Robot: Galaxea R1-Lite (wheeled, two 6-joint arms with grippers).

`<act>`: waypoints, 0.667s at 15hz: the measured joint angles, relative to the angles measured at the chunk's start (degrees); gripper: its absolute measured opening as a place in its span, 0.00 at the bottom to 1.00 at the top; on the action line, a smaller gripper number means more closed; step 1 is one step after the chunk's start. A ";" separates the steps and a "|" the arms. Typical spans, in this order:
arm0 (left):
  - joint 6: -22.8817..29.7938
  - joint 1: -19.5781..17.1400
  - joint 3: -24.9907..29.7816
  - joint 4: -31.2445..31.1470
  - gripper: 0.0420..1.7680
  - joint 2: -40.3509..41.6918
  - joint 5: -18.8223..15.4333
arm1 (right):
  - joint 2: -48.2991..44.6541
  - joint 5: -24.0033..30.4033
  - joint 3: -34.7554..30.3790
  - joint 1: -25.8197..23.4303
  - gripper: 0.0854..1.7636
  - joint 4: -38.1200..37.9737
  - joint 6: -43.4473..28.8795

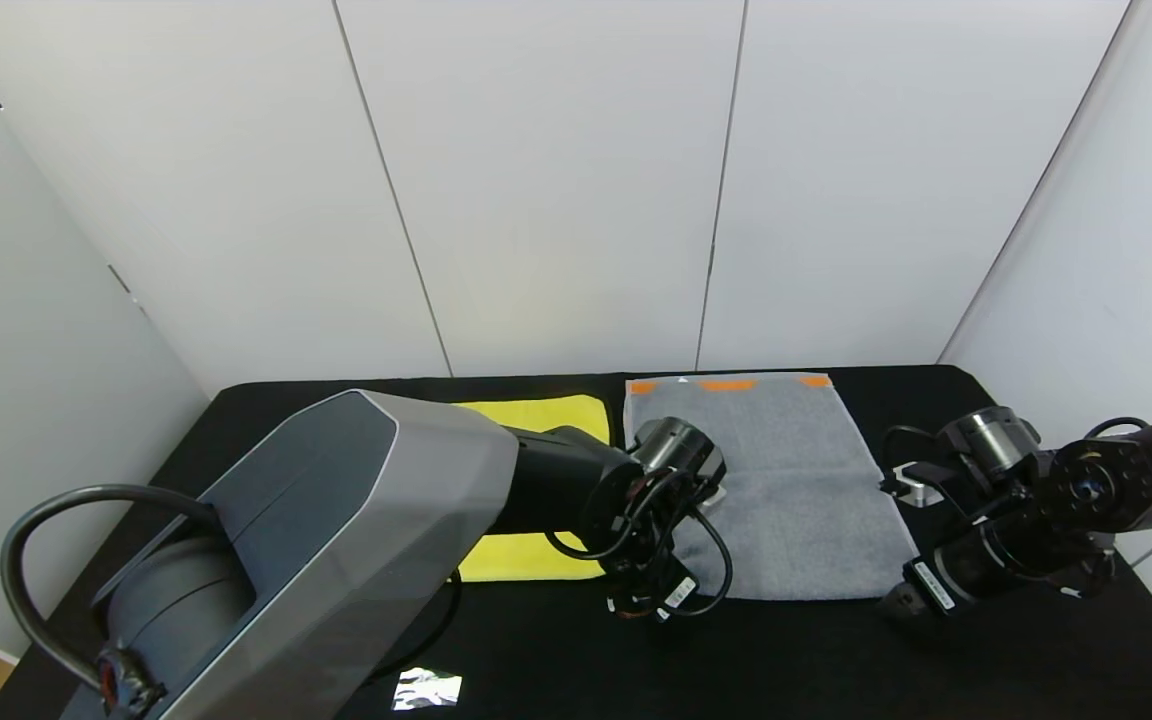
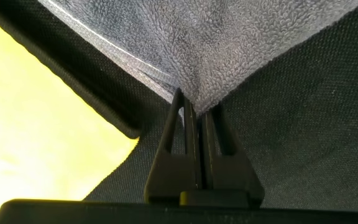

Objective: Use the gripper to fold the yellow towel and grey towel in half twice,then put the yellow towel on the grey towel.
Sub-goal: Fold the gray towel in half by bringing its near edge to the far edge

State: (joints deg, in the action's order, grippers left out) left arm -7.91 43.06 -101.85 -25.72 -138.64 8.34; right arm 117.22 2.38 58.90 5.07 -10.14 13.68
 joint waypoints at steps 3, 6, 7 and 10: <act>0.01 0.00 0.00 0.02 0.05 0.00 -0.02 | 0.85 0.02 1.21 -0.11 0.97 -0.17 0.71; 0.01 0.00 -0.02 0.05 0.05 0.02 -0.02 | 1.71 0.05 2.36 0.00 0.97 -0.12 0.88; 0.01 0.00 -0.02 0.05 0.05 0.05 -0.02 | 2.04 0.05 2.52 0.00 0.97 -0.11 0.90; 0.01 -0.06 -0.02 0.05 0.05 0.17 -0.02 | 2.43 0.05 2.80 0.11 0.85 -0.04 0.90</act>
State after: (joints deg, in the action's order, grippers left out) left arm -7.90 43.00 -101.88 -25.67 -138.47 8.31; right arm 119.65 2.43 61.71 5.18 -10.18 14.58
